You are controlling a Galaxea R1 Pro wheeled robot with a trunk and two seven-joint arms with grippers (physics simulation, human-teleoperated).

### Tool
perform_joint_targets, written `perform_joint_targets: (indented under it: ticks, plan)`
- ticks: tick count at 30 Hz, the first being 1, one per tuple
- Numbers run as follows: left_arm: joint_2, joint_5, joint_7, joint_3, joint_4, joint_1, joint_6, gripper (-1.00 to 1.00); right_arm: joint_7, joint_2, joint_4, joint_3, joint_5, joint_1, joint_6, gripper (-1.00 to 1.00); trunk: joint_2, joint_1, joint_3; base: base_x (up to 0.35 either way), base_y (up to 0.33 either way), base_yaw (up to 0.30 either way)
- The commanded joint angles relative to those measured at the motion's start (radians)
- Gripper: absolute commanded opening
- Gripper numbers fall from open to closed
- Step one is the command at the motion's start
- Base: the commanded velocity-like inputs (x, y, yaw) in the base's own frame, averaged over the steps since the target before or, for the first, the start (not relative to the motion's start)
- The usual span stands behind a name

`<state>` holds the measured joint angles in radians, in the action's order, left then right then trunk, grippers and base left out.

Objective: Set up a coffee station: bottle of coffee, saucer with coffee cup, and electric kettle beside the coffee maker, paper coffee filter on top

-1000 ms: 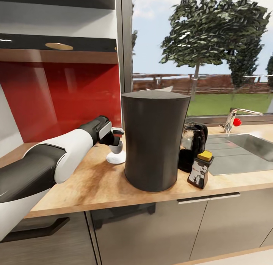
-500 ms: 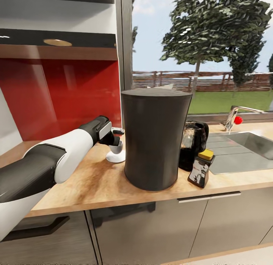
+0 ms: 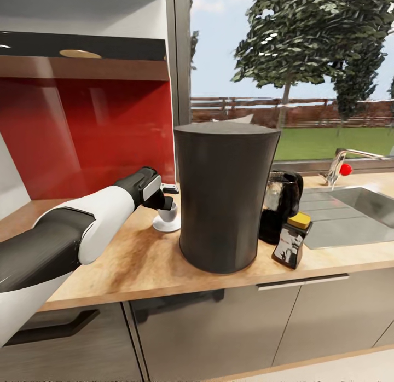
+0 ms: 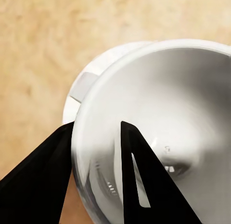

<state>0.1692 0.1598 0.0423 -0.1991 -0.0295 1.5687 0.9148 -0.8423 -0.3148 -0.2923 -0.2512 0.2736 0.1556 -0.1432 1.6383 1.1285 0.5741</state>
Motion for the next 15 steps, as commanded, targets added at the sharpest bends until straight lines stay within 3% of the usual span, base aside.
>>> perform_joint_targets:
  ticks: [1,15]
  plan:
    - [0.0,0.01,0.004,-0.006,-0.001,0.001,0.004,-1.0,0.0,-0.001,0.001,-0.008,0.006,0.001,-0.007,1.0,0.001,0.0,0.003,0.0,0.0,0.0]
    - [0.0,0.01,0.004,-0.006,-0.001,0.001,0.004,-1.0,0.002,0.0,0.001,-0.008,0.006,0.001,-0.007,1.0,0.001,0.0,0.015,0.0,0.0,0.0]
